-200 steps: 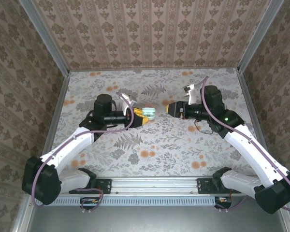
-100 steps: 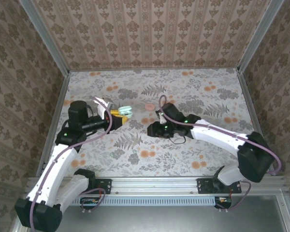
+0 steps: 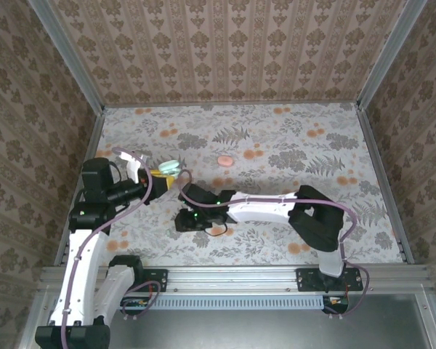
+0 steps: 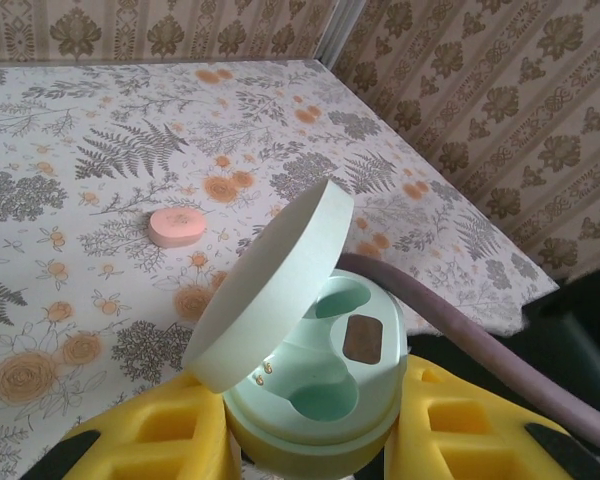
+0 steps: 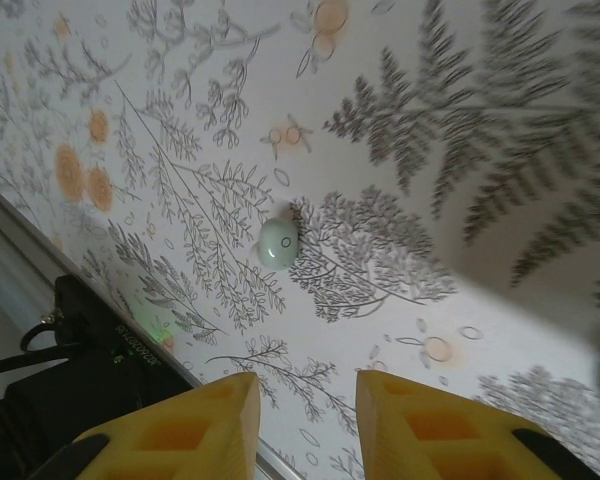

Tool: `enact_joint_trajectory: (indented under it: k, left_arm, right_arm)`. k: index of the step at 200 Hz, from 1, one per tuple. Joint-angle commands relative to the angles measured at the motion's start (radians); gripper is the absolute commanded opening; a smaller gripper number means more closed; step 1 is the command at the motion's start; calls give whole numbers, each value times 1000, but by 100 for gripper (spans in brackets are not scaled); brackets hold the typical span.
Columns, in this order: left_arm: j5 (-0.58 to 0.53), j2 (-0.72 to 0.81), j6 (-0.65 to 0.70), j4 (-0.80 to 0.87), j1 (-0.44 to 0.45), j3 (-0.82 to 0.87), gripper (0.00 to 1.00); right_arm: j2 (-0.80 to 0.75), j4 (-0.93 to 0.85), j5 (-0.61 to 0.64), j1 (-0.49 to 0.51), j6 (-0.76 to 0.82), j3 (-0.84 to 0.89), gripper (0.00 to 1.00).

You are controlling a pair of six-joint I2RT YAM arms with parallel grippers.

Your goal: Insert the wireless bluetooth earbuds into the charging case

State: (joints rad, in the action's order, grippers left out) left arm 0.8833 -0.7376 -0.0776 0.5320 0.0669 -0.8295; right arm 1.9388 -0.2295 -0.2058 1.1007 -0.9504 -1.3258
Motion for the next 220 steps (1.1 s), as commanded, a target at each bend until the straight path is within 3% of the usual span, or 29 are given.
enact_joint_trajectory:
  k: [1, 80, 101, 133, 220]
  left_arm:
    - [64, 11, 8, 37, -25, -53, 12]
    - [82, 6, -16, 6, -78, -54, 12]
    - [86, 2, -16, 5, -82, -55, 12]
    - [90, -3, -17, 0, -87, -54, 12]
    - [91, -11, -11, -4, -90, -53, 12]
  right_arm:
    - [60, -37, 71, 27, -39, -69, 30]
    - [190, -230, 233, 104, -32, -260, 29]
    - [220, -248, 254, 112, -34, -291, 34]
    - [261, -263, 267, 122, -27, -333, 38]
    - [331, -276, 265, 126, -7, -404, 38]
